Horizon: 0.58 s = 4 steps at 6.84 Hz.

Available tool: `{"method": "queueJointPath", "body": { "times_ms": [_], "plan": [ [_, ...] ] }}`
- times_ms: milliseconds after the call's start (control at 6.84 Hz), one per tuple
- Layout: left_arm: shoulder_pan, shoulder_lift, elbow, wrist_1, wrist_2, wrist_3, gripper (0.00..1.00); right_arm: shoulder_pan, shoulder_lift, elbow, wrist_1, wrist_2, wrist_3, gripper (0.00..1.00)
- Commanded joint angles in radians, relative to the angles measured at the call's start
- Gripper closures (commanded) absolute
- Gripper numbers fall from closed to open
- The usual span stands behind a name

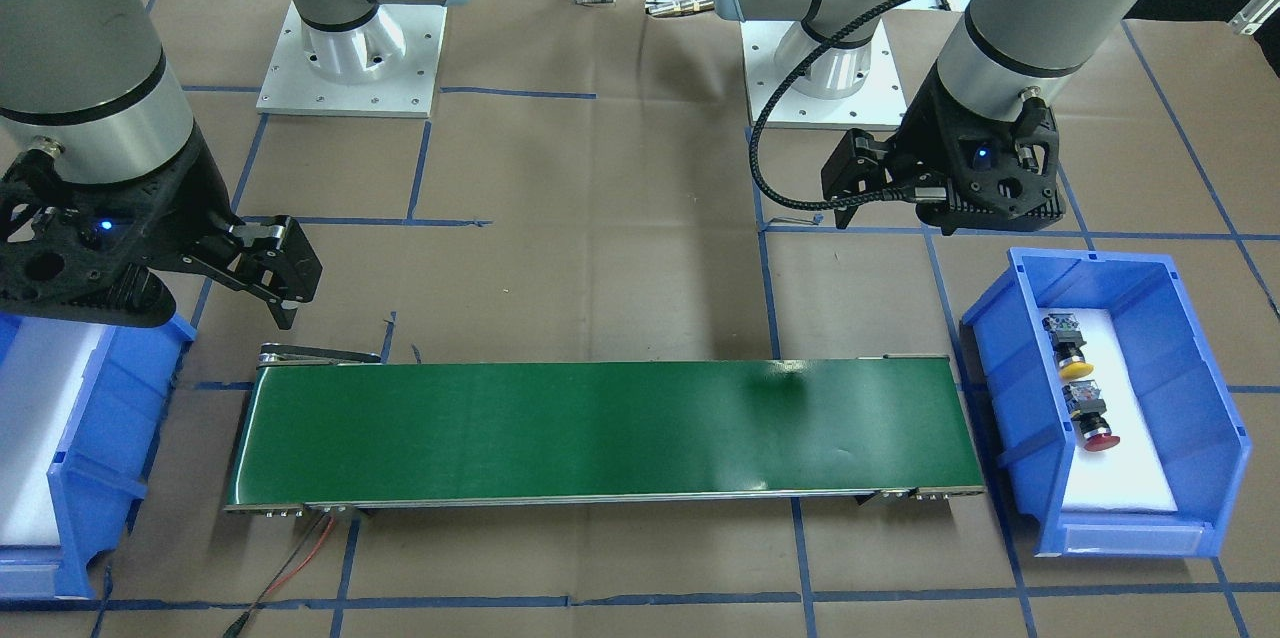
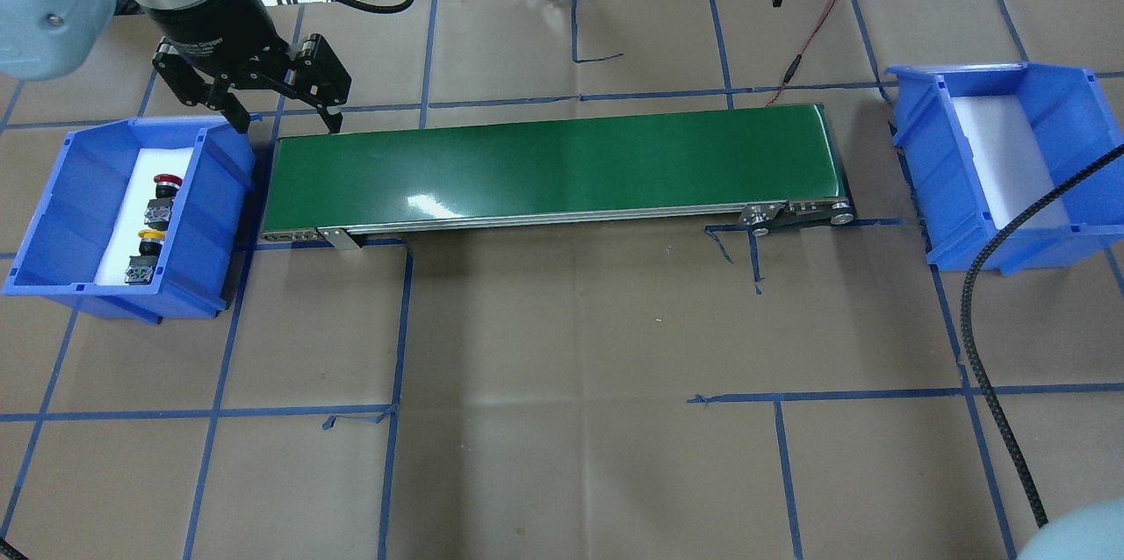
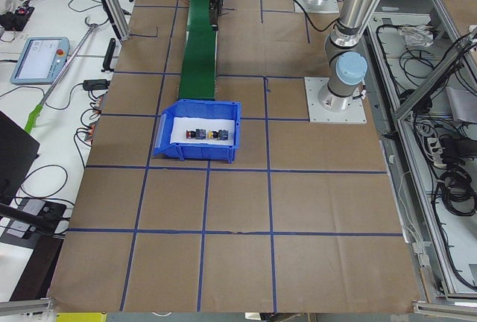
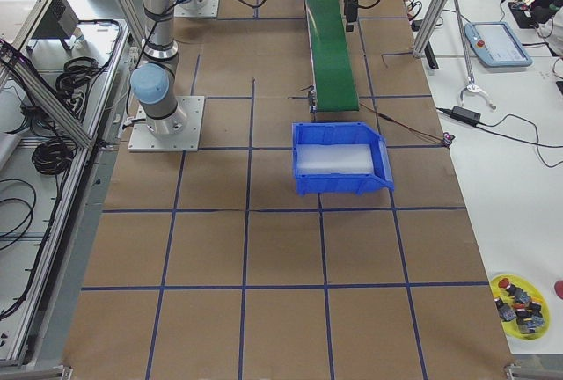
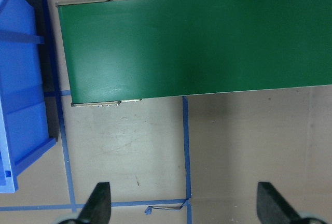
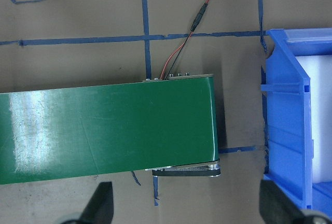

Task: Transport two buttons from left to right
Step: 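Move the left gripper over the blue bin holding the buttons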

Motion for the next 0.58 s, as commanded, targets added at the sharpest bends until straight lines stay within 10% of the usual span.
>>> {"method": "queueJointPath", "body": {
  "times_ms": [0,439],
  "plan": [
    [0.000,0.002,-0.001,0.000,0.002,0.002,0.00,0.000,0.000,-0.002,-0.002,0.000,0.000,0.00],
    [0.001,0.003,0.002,0.002,0.000,0.008,0.00,0.000,0.000,-0.002,-0.002,0.005,0.002,0.00]
  ]
}}
